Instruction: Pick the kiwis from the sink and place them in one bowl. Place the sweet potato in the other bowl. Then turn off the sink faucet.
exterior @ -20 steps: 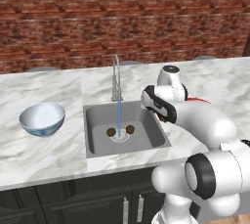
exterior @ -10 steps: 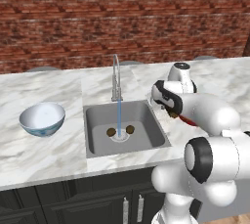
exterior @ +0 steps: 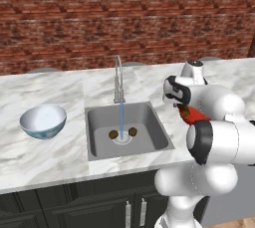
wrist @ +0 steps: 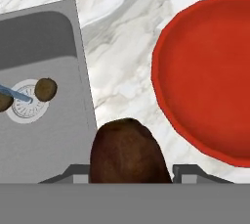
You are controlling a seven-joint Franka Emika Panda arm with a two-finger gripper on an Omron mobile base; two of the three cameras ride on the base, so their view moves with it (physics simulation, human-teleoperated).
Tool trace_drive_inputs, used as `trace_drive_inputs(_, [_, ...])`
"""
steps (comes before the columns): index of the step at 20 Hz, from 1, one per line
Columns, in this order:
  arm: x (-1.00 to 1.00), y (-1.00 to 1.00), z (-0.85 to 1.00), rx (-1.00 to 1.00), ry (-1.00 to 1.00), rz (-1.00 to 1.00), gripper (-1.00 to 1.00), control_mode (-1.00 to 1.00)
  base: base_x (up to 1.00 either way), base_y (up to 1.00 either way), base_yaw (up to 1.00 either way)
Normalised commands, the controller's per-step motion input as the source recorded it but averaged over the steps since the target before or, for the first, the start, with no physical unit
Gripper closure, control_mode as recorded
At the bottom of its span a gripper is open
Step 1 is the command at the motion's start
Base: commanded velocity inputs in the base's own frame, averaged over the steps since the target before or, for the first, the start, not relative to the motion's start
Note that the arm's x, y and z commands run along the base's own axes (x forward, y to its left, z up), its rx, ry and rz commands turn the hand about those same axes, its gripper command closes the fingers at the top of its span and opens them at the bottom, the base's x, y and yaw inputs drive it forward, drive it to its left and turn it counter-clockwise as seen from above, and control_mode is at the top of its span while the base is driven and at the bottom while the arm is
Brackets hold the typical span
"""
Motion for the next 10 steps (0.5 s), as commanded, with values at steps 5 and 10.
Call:
trace_drive_inputs(5, [0.13,-0.47,0.0,0.0,0.0,0.0,1.0,-1.0,0.0,0.0,0.0])
trace_drive_inputs(10, [0.16,-0.4,-0.01,0.0,0.0,0.0,1.0,-1.0,0.0,0.0,0.0])
